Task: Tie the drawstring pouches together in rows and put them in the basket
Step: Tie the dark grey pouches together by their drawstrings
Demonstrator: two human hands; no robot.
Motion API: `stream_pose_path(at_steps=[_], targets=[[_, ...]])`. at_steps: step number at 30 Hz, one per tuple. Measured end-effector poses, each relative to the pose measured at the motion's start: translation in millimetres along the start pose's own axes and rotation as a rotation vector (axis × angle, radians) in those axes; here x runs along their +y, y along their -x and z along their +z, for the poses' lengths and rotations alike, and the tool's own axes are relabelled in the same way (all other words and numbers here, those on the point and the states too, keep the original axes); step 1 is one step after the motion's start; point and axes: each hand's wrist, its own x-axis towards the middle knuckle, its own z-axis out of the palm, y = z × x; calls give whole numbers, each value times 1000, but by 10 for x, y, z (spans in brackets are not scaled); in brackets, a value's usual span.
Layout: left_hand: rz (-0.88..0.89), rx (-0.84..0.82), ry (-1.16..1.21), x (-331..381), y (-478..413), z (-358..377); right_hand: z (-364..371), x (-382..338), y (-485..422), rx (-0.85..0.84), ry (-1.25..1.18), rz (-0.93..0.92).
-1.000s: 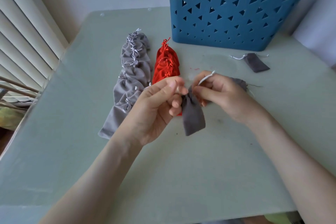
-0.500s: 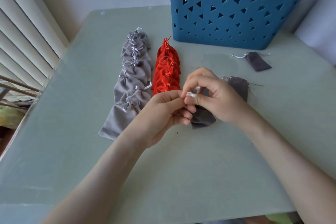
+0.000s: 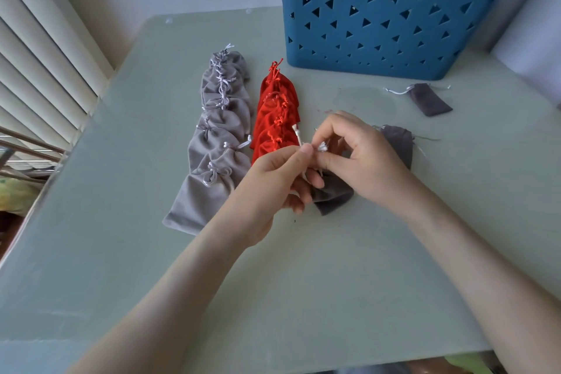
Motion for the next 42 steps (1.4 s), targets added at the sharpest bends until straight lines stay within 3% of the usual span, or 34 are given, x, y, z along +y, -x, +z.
stream_pose_path(at_steps=[9,12,15,18,27,31,35,39,42], targets=[[21,23,37,-33,1,-16,1,-8,8,-25,-56,-4],[64,62,45,-54,-32,-28,-16,-25,1,40,-202,109],[140,82,33,-70,-49,-34,-19,-9,-9,-78,-417,221],[193,92,63,-81,-48,-45,32,18,1,-215,-429,293],[360,254,-16,-147,-75,-36,-17,6,-3,-283,-452,326],[406,213,-25,-100,-64,-70,-25,-24,-12,-316,-661,341],[417,29,9,-92,-80,-173,-66,30,-24,-335,-777,399],[373,35,-113,-61,-71,-227,-88,54,-7,-342,-780,434],[429,120,-352,-75,-52,-239,-93,49,-4,-340,-649,375]])
